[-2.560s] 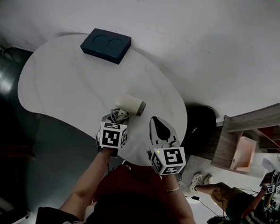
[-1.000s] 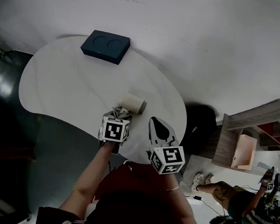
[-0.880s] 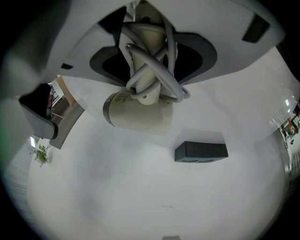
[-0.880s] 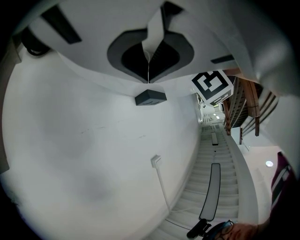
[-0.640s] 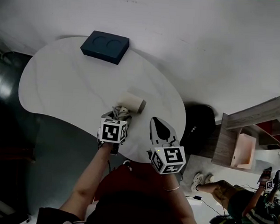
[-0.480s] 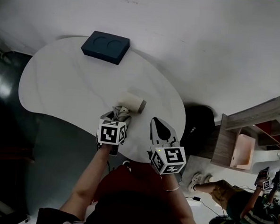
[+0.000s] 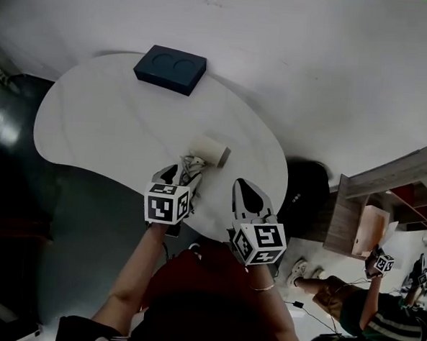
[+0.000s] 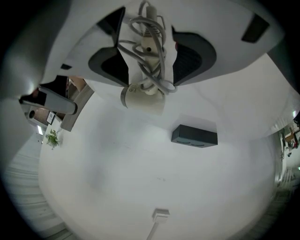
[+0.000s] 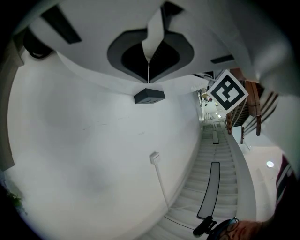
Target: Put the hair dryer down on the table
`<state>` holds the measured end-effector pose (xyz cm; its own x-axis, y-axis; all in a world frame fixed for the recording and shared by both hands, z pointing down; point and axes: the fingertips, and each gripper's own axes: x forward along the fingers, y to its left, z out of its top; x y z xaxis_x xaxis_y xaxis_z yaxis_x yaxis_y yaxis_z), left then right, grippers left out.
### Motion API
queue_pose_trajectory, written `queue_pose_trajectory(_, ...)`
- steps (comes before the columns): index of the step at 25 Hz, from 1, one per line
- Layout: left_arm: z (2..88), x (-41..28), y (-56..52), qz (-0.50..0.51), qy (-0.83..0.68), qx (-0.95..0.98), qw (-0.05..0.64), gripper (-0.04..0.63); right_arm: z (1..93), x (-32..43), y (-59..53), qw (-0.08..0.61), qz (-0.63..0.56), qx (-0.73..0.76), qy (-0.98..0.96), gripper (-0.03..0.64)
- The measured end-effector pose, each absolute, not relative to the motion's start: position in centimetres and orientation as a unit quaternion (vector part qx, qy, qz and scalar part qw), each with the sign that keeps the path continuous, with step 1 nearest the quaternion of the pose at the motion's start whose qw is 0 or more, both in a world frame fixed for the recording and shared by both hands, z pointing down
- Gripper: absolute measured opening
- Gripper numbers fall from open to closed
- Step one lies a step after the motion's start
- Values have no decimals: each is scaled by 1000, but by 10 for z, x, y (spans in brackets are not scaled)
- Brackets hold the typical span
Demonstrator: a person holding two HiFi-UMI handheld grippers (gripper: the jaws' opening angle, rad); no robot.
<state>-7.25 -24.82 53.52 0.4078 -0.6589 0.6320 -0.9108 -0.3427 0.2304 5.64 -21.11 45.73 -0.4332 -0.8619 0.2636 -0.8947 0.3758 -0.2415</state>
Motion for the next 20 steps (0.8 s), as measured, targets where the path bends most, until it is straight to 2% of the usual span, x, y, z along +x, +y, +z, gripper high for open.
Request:
queue_pose_trajectory(10,510,-87,-224,200,-493,803,270,284,446,39,-185,38,165,530,-831,15)
queue_pose_trajectory(13,502,-92,-217,190,-500,804,259,235,445,35,-175,37,162,531,-831,15)
queue_pose_trajectory(20,485,-102,-197,191,-508,809,228,171,437,30,-152,37,150,537,-829,15)
